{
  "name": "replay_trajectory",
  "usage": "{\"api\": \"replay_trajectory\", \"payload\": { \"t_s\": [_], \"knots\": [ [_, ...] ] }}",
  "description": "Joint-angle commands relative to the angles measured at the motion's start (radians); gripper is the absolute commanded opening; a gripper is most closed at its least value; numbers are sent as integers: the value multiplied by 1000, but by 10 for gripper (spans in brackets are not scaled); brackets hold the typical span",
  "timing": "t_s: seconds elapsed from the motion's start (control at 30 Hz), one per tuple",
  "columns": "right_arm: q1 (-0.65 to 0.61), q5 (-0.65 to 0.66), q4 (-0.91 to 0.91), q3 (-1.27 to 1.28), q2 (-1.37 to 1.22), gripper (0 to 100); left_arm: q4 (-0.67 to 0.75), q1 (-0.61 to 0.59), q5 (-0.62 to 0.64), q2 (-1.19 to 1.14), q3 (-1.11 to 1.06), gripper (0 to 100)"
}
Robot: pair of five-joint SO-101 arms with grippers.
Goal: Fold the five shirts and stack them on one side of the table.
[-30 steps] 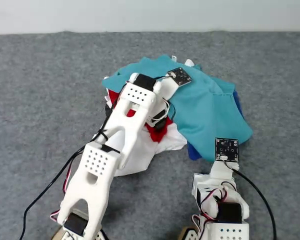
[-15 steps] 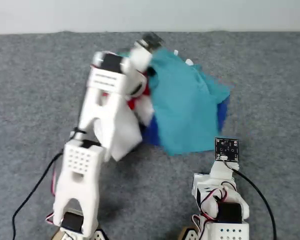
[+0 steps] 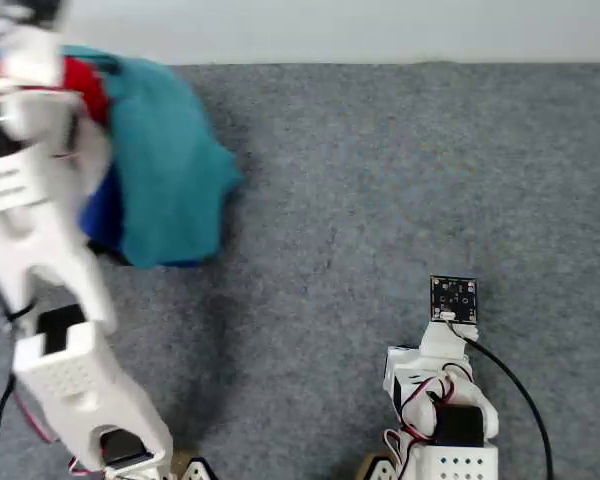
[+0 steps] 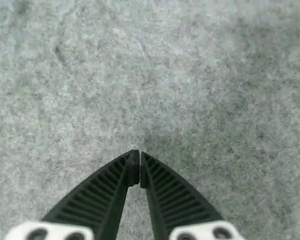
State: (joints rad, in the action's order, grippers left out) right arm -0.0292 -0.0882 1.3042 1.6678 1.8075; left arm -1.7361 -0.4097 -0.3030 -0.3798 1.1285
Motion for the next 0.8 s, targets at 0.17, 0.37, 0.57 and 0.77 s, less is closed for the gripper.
{"api": "replay_trajectory", "payload": {
  "t_s": [0.17,0.37,0.57,0.77],
  "knots": [
    [-7,3,2,14,8,9,-17,-287,-52,158,54,13],
    [-7,3,2,14,8,9,-17,-419,-104,86,-47,13],
    [-7,3,2,14,8,9,-20,-508,-242,117,-166,127],
    [-7,3,2,14,8,9,-20,-500,-269,327,-294,269]
  ]
}}
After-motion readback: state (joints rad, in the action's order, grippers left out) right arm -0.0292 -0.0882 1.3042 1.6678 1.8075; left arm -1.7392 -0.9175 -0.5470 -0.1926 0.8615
